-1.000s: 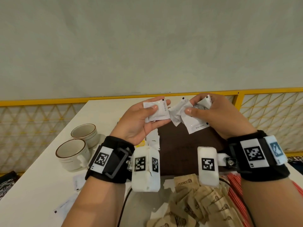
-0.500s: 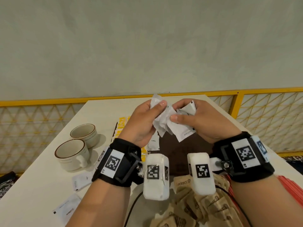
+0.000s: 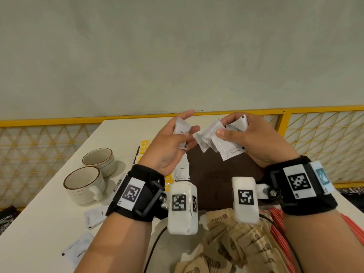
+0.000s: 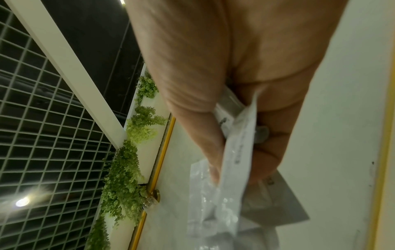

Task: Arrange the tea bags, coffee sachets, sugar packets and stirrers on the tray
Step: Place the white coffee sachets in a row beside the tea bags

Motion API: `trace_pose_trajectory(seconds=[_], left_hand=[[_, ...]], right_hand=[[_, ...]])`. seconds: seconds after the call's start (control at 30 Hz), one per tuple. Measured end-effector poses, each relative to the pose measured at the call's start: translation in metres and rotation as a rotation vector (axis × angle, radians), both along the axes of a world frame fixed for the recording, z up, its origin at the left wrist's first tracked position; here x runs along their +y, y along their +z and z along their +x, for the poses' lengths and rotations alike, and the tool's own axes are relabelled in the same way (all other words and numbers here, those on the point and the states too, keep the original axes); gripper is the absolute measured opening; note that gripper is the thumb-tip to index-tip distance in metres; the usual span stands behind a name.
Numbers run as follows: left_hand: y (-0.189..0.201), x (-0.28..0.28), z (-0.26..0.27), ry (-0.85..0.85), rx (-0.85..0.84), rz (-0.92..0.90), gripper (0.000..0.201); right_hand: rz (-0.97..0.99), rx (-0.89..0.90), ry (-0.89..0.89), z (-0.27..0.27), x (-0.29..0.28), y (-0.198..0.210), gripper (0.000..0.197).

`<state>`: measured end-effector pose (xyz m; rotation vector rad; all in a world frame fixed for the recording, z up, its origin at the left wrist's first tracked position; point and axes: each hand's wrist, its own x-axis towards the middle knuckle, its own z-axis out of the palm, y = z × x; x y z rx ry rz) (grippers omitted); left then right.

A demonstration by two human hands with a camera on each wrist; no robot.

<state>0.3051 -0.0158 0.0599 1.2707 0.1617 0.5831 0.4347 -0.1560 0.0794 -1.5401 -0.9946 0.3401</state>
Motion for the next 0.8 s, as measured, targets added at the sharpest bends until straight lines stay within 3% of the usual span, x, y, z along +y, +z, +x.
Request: trace_pose_trajectory(seconds=[0.1,0.23,0.37,0.5,0.7,0.8], left_hand=[[-0.001,0.003,-0.001,0.076,-0.027,-0.006,0.053],[-0.001,0.001,0.0,0.113,0.04,0.02,0.023],[-0.004,0.001,-0.001,0.057,0.19,0.111,0.011],[-0.007,0.001,0.001,0.059,0.184,0.138,0.021],[-0.009,0.003,-0.002,-0.034,0.179,0.409,0.009],[-0.011,0.004,-0.001,0.037,0.196,0.492,0.017]], right_hand=[[-0.007,-0.005,-0.015,0.002,-0.001,0.0,0.012],[-0.023,-0.042,-0.049,0.003,0.001,-0.003,0.012],[-0.039,-0.074,-0.058,0.002,0.002,-0.004,0.012],[-0.066,-0.109,-0.031,0.0,0.002,-0.004,0.01],[-0.032,-0.082,0.015,-0.003,0.006,-0.005,0.013],[-0.032,-0.118,0.01,-0.006,0.009,-0.007,0.011]])
